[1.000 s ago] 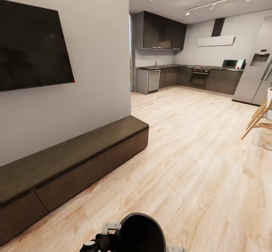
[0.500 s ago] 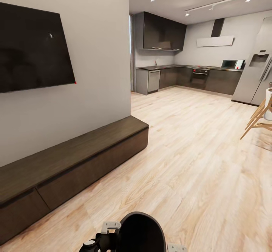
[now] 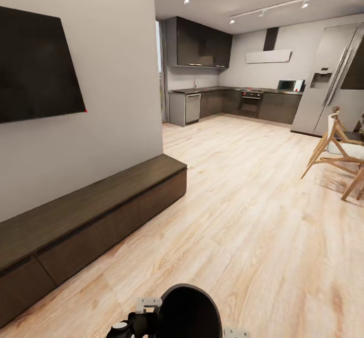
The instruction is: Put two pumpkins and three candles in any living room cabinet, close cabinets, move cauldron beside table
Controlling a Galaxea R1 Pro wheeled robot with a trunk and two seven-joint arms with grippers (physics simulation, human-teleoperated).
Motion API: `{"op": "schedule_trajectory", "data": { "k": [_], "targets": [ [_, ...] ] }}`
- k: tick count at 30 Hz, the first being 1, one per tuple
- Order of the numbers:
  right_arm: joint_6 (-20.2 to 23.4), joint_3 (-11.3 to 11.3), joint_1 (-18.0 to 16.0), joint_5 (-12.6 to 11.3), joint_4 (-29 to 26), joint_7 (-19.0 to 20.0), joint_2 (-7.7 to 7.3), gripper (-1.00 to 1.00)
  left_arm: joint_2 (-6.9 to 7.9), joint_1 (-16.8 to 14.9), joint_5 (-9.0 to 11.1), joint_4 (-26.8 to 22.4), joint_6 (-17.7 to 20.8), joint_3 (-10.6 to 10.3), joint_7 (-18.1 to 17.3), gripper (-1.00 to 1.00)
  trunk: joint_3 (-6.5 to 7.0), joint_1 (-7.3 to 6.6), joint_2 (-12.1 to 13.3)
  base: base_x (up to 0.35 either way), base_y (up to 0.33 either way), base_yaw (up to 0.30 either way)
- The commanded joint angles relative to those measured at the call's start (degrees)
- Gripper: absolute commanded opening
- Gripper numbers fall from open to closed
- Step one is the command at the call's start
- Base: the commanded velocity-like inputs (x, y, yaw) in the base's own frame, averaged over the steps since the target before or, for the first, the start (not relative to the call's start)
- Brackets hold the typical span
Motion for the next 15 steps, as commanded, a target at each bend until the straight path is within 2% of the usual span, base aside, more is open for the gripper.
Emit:
{"op": "schedule_trajectory", "data": {
  "k": [1, 15],
  "targets": [
    [-1.45, 0.15, -0.09, -0.04, -0.30, 0.55, 0.00, -1.00, 0.09, 0.01, -0.11, -0.11, 0.39, 0.55, -0.01, -1.00, -0.05, -0.04, -0.03, -0.288, 0.000, -0.277],
    [-1.45, 0.15, -0.09, -0.03, -0.30, 0.47, 0.00, -1.00, 0.09, 0.01, -0.11, -0.02, 0.19, 0.55, -0.10, -1.00, -0.05, -0.04, -0.03, -0.263, 0.000, -0.279]
  ]
}}
